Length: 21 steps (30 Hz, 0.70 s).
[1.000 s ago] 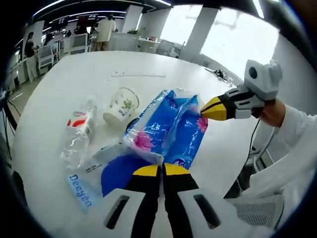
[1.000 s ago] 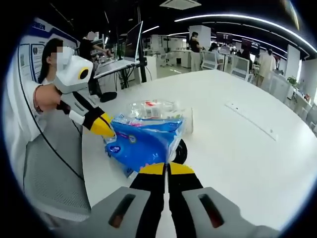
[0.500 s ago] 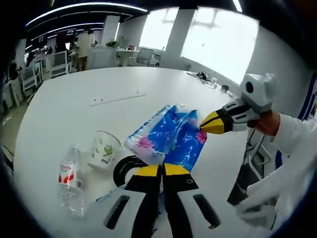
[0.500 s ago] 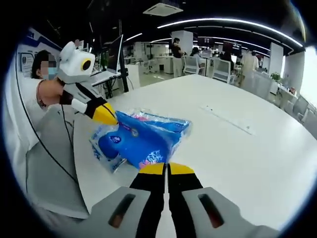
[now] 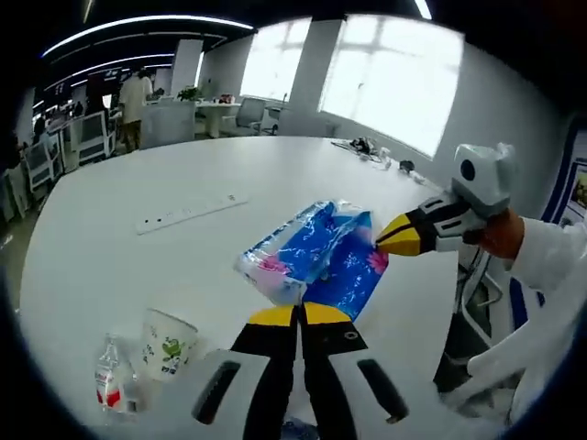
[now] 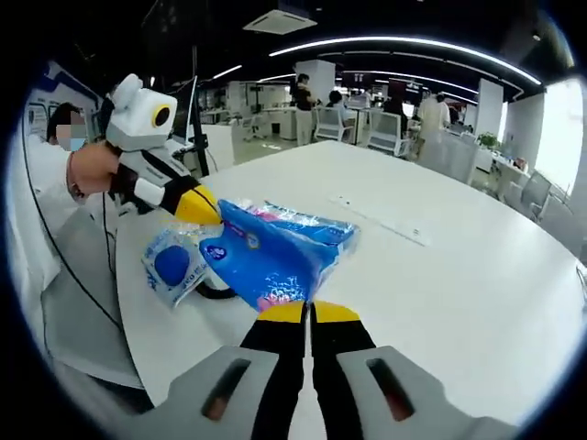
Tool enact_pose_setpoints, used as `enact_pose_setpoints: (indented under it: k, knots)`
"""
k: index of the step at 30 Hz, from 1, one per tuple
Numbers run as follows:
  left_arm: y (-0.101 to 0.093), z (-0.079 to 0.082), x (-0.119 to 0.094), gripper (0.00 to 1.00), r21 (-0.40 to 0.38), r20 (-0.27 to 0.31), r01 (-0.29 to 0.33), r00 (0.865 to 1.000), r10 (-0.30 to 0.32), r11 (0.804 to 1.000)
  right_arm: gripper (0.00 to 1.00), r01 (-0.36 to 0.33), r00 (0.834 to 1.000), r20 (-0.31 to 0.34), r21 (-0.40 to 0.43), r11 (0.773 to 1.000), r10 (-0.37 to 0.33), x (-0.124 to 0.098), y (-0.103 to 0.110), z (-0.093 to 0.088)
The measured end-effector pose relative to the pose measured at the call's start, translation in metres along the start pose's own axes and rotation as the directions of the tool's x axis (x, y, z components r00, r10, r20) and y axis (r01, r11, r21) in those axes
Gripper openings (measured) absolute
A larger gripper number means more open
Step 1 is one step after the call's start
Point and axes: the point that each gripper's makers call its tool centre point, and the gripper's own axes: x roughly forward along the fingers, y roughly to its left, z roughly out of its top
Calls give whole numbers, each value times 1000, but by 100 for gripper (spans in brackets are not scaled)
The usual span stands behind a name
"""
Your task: Arrange the tabletop items into an orderly group along one side of the table until the central work area is clear of visible clutter.
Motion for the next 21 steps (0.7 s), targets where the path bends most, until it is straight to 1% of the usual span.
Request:
enact_pose_setpoints:
  k: [5, 10, 17, 21]
  knots:
    - [-2, 14, 19, 0, 10, 3, 2, 1000, -2, 1000, 0, 19, 1000, 8, 22, 1000, -20, -2, -19, -1]
    - [-3, 24, 38, 0, 26, 3, 2, 1000, -2, 1000, 0, 37, 999, 0, 40, 999, -37, -1, -33, -8]
    - [0, 29, 70, 0, 27, -4, -2, 1000, 2, 1000, 0, 60, 998, -11, 65, 996, -59, 5, -60, -19]
    - [4, 29, 89, 0, 9, -11, -6, 1000, 7, 1000, 0, 66, 998, -17, 93, 993, -65, 11, -75, -26]
